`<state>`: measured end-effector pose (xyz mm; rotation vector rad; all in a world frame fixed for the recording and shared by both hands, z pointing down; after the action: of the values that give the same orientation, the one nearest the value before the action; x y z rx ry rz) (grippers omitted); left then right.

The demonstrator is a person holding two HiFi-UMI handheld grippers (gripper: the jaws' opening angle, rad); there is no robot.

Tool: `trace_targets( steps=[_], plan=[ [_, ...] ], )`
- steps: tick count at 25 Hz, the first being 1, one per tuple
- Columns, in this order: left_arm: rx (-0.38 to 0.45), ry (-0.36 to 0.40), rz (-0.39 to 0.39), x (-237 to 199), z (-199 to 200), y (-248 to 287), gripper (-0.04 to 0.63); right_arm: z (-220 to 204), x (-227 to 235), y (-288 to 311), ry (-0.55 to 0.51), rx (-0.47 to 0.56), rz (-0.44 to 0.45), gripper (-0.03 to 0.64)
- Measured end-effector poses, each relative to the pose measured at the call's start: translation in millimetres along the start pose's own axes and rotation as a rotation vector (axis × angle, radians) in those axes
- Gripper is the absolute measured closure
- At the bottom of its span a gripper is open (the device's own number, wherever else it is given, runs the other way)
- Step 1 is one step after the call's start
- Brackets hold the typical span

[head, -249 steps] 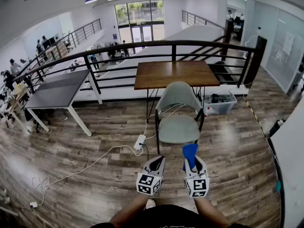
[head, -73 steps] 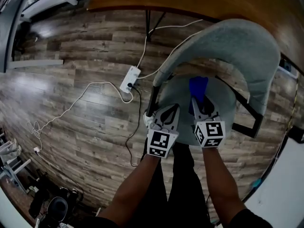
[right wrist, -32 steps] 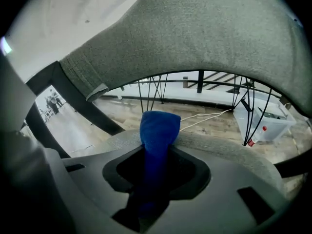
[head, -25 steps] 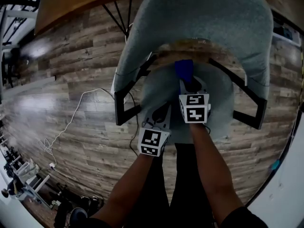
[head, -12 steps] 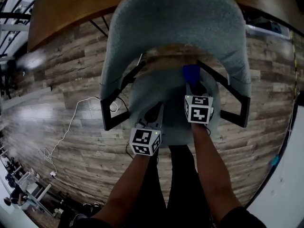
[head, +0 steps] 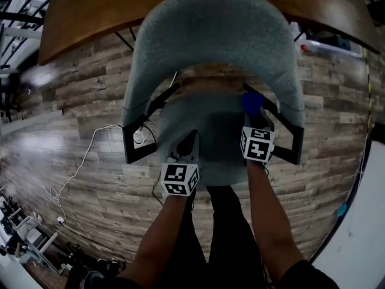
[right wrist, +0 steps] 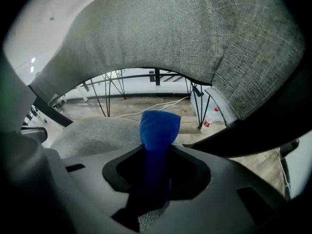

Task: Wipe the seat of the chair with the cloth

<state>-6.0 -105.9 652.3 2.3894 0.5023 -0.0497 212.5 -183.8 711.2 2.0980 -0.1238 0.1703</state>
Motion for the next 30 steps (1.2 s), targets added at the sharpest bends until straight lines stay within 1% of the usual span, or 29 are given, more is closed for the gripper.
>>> trace_targets(
  steps=[1,3,5,7,12,16,22,27,30],
  plan=[
    [0.003,0.002,-0.001,3,0,1,0.594,0,2,0,0.000,0.000,-0.006,0.486],
    [0.018,-0.019,-0.002,6,-1,-2,0.594,0,2,-3,-0.008,0.010,-0.021,0.486],
    [0.032,-0.027,0.007,6,-2,-8,0.594,0,-4,-6,-0.037,0.035,-0.028,0.486],
    [0.033,-0.006,0.019,5,-3,-15,0.594,-1,-17,-9,-0.062,0.062,-0.012,0.486],
    [0.029,-0.018,0.047,-9,-14,-33,0.594,-14,-67,-20,-0.100,0.097,0.051,0.486],
    [0.026,-0.034,0.071,-26,-23,-54,0.594,-38,-120,-29,-0.163,0.076,0.127,0.486],
    [0.015,-0.067,0.102,-51,-46,-80,0.594,-65,-184,-28,-0.166,0.032,0.210,0.486],
    [-0.004,-0.123,0.167,-65,-72,-104,0.594,-88,-227,-29,-0.194,0.000,0.267,0.486],
    [-0.013,-0.143,0.186,-73,-88,-115,0.594,-97,-245,-28,-0.223,-0.010,0.294,0.486]
  ],
)
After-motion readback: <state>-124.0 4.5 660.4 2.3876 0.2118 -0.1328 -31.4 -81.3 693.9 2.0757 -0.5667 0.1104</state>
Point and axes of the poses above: the fingertips, and each gripper's own axes: y forward along the fingers, x to its right, z out of its top, the point moved 6 cm from there along -y, backward along the fingers, and after that the axes turned 12 degrees about y, right-handed, at the moved point
